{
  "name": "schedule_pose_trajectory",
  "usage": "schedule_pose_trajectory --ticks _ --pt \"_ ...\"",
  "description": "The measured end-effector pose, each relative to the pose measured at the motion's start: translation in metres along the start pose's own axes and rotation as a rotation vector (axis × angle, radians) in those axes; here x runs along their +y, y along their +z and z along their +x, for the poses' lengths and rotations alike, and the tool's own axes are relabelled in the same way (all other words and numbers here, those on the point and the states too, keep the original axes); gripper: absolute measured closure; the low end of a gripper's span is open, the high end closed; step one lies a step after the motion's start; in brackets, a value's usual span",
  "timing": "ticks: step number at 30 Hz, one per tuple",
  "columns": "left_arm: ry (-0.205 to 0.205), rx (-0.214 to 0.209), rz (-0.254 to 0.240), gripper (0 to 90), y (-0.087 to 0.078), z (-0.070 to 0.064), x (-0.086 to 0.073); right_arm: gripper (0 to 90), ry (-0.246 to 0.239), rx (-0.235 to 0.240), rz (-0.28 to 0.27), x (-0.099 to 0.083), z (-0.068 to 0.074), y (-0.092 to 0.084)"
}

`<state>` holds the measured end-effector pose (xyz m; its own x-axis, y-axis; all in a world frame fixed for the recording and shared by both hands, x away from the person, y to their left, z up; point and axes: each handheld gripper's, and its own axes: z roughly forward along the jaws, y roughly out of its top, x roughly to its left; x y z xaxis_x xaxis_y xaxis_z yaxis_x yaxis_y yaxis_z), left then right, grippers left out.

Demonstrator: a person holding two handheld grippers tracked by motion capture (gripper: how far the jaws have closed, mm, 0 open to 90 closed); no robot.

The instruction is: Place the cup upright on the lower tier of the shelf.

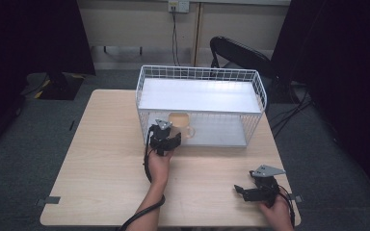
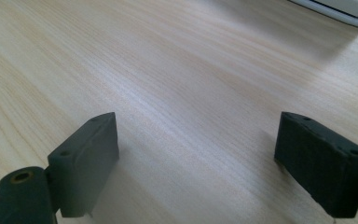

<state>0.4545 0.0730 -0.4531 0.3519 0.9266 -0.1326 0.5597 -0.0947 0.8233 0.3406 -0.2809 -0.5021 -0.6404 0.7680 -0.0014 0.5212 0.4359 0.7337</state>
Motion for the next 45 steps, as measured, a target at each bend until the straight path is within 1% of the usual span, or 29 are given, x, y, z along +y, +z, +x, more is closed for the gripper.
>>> schedule_pose_trajectory --ticks 5,8,10,11,12,13,14,15,17,20,21,24,26,27,29,30,31,32,33,35,36,38,39,43,44,45 --pt "0.005 0.003 0.001 57.0 0.003 -0.001 -0.002 12.8 0.000 0.000 0.000 0.000 0.000 0.000" --pt "0.006 0.004 0.001 57.4 0.003 -0.001 -0.003 12.8 0.000 0.000 0.000 0.000 0.000 0.000" --pt "0.009 -0.001 0.002 54.5 0.002 -0.001 -0.003 12.8 0.000 0.000 0.000 0.000 0.000 0.000" --pt "0.016 -0.014 -0.002 51.4 0.000 -0.002 -0.003 12.7 0.000 0.000 0.000 0.000 0.000 0.000" --pt "0.016 -0.014 -0.002 48.4 0.000 -0.002 -0.003 12.7 0.000 0.000 0.000 0.000 0.000 0.000" --pt "0.009 -0.026 -0.007 43.9 -0.001 -0.001 -0.002 12.7 0.000 0.000 0.000 0.000 0.000 0.000" --pt "0.009 -0.026 -0.007 41.0 -0.001 -0.001 -0.002 12.7 0.000 0.000 0.000 0.000 0.000 0.000" --pt "-0.002 -0.039 -0.013 41.0 -0.002 -0.001 -0.002 12.7 0.000 0.000 0.000 0.000 0.000 0.000" --pt "0.023 -0.051 -0.002 35.2 -0.005 0.000 -0.002 12.7 0.000 0.000 0.000 0.000 0.000 0.000" --pt "0.033 -0.063 0.006 29.5 -0.006 0.001 -0.003 12.8 0.000 0.000 0.000 0.000 0.000 0.000" --pt "0.053 -0.077 0.006 26.0 -0.007 0.002 -0.004 12.7 0.000 0.000 0.000 0.000 0.000 0.000" --pt "0.056 -0.089 0.015 25.1 -0.009 0.003 -0.004 12.8 0.000 0.000 0.000 0.000 0.000 0.000" --pt "0.058 -0.094 0.019 22.2 -0.010 0.003 -0.004 12.8 0.000 0.000 0.000 0.000 0.000 0.000" --pt "0.073 -0.103 0.021 21.5 -0.012 0.003 -0.005 12.8 0.000 0.000 0.000 0.000 0.000 0.000" --pt "0.093 -0.100 0.042 20.7 -0.013 0.003 -0.005 12.8 0.000 0.000 0.000 0.000 0.000 0.000" --pt "0.093 -0.100 0.042 18.6 -0.013 0.003 -0.005 12.8 0.000 0.000 0.000 0.000 0.000 0.000" --pt "0.108 -0.114 0.038 18.3 -0.015 0.002 -0.006 12.8 0.000 0.000 0.000 0.000 0.000 0.000" --pt "0.108 -0.114 0.038 18.2 -0.015 0.002 -0.006 12.8 0.000 0.000 0.000 0.000 0.000 0.000" --pt "0.126 -0.122 0.041 17.6 -0.017 0.002 -0.006 12.8 0.000 0.000 0.000 0.000 0.000 0.000" --pt "0.131 -0.122 0.039 16.7 -0.017 0.002 -0.006 12.8 0.000 0.000 0.000 0.000 0.000 0.000" --pt "0.140 -0.124 0.037 16.7 -0.019 0.002 -0.007 12.8 0.000 0.000 0.000 0.000 0.000 0.000" --pt "0.143 -0.132 0.043 16.4 -0.021 0.002 -0.007 12.8 0.000 0.000 0.000 0.000 0.000 0.000" --pt "0.138 -0.147 0.049 15.8 -0.022 0.002 -0.007 12.8 0.000 0.000 0.000 0.000 0.000 0.000" --pt "0.159 -0.173 0.068 15.8 -0.025 0.003 -0.007 12.8 0.000 0.000 0.000 0.000 0.000 0.000" --pt "0.159 -0.173 0.068 15.8 -0.025 0.003 -0.007 12.8 0.000 0.000 0.000 0.000 0.000 0.000" --pt "0.155 -0.189 0.069 15.8 -0.027 0.004 -0.008 12.8 0.000 -0.001 0.000 0.000 0.000 0.000"
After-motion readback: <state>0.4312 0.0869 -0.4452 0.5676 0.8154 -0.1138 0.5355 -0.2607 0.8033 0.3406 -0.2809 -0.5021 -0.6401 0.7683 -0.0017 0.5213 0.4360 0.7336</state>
